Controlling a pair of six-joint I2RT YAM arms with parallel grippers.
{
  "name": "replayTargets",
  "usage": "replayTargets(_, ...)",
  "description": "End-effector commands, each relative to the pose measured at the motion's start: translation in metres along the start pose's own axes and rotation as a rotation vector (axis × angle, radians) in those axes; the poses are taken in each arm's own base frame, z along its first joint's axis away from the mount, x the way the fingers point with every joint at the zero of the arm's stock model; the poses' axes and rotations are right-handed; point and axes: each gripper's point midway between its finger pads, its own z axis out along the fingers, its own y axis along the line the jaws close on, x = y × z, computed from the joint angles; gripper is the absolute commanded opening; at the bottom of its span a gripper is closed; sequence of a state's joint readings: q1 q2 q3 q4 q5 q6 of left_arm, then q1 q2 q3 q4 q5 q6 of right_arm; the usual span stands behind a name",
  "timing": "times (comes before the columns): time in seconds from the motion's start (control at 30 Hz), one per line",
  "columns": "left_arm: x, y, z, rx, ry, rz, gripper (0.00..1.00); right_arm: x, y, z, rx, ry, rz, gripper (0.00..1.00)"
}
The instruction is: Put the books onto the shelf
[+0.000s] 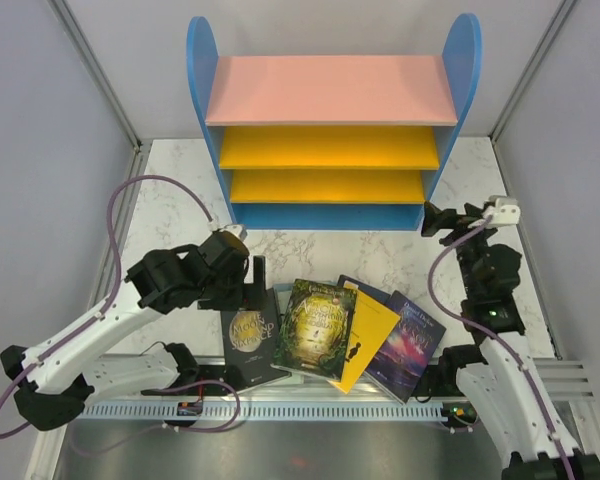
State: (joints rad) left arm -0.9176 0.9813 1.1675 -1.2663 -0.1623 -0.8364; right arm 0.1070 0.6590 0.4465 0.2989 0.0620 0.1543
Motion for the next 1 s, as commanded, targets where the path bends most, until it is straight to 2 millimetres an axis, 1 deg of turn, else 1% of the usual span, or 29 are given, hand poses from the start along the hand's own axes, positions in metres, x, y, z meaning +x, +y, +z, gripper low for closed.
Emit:
replayTargets(0.0,0.003,-0.031,0.005,0.177,0.029,0.126,1.0,0.01,0.026,-0.042,-0.035,0.215,0.273,0.98)
replayTargets(0.03,0.008,-0.037,0.009,0.21,0.055,0.15,1.0,-0.006,0.037,-0.053,-0.085,0.201,0.311,0.98)
replayTargets(0.07,0.009,-0.043,0.016,0.246,0.053,0.161,1.0,-0.029,0.06,-0.065,-0.201,0.202,0.36,0.98)
replayTargets(0.1,0.018,-0.047,0.021,0.289,0.076,0.17,1.0,-0.036,0.07,-0.086,-0.169,0.255,0.627,0.98)
replayTargets(0.13,0.015,-0.052,0.03,0.313,0.049,0.167,1.0,-0.03,0.063,-0.093,-0.08,0.287,0.736,0.98)
replayTargets(0.17,0.015,-0.066,0.029,0.388,0.05,0.164,1.0,0.005,0.047,-0.109,0.087,0.402,0.828,0.98)
replayTargets(0.2,0.018,-0.07,0.031,0.408,0.068,0.159,1.0,0.009,0.059,-0.115,0.069,0.436,0.982,0.98)
replayTargets(0.23,0.021,-0.07,0.037,0.41,0.081,0.153,1.0,0.042,0.067,-0.118,0.053,0.53,1.025,0.98)
replayTargets(0.27,0.02,-0.076,0.038,0.445,0.085,0.15,1.0,0.042,0.093,-0.124,-0.095,0.601,1.099,0.9)
replayTargets(0.3,0.021,-0.078,0.042,0.453,0.092,0.145,1.0,0.06,0.098,-0.128,-0.087,0.667,1.157,0.83)
replayTargets(0.33,0.025,-0.078,0.048,0.454,0.11,0.144,1.0,0.08,0.096,-0.132,-0.056,0.714,1.168,0.83)
replayTargets(0.37,0.024,-0.084,0.049,0.484,0.109,0.145,1.0,0.089,0.086,-0.138,0.007,0.716,1.122,0.84)
replayTargets(0.4,0.028,-0.082,0.054,0.488,0.12,0.138,1.0,0.075,0.083,-0.142,-0.03,0.687,1.005,0.91)
replayTargets(0.43,0.028,-0.081,0.058,0.49,0.126,0.13,1.0,0.072,0.084,-0.145,-0.039,0.708,0.957,0.93)
replayTargets(0.47,0.028,-0.081,0.06,0.497,0.13,0.126,1.0,0.078,0.085,-0.153,-0.032,0.776,0.928,0.94)
replayTargets(0.5,0.028,-0.082,0.062,0.51,0.133,0.125,1.0,0.086,0.095,-0.158,-0.064,0.893,0.914,0.9)
replayTargets(0.53,0.029,-0.078,0.068,0.498,0.143,0.113,1.0,0.093,0.095,-0.161,-0.073,0.946,0.878,0.88)
replayTargets(0.57,0.03,-0.076,0.071,0.497,0.149,0.11,1.0,0.1,0.095,-0.166,-0.06,0.995,0.874,0.88)
replayTargets(0.6,0.03,-0.076,0.073,0.503,0.154,0.105,1.0,0.102,0.096,-0.166,-0.068,1.002,0.871,0.88)
replayTargets(0.63,0.029,-0.072,0.078,0.497,0.153,0.093,1.0,0.099,0.098,-0.166,-0.086,0.993,0.873,0.91)
replayTargets(0.67,0.03,-0.071,0.08,0.502,0.158,0.086,1.0,0.092,0.1,-0.162,-0.101,0.951,0.907,0.93)
replayTargets(0.7,0.032,-0.068,0.084,0.497,0.165,0.081,1.0,0.095,0.101,-0.162,-0.1,0.951,0.929,0.98)
replayTargets(0.77,0.03,-0.067,0.087,0.512,0.165,0.065,1.0,0.093,0.106,-0.16,-0.113,0.931,0.999,0.98)
replayTargets(0.8,0.034,-0.063,0.092,0.509,0.177,0.056,1.0,0.099,0.105,-0.162,-0.101,0.943,1.012,0.98)
replayTargets(0.83,0.031,-0.064,0.093,0.523,0.168,0.047,1.0,0.101,0.105,-0.163,-0.097,0.941,1.016,0.98)
replayTargets(0.9,0.037,-0.063,0.096,0.546,0.189,0.026,1.0,0.102,0.105,-0.166,-0.105,0.944,1.015,0.98)
replayTargets(0.93,0.038,-0.064,0.096,0.563,0.19,0.022,1.0,0.104,0.105,-0.168,-0.103,0.951,1.016,0.98)
replayTargets(0.97,0.037,-0.07,0.094,0.602,0.185,0.025,1.0,0.105,0.107,-0.169,-0.108,0.97,1.017,0.98)
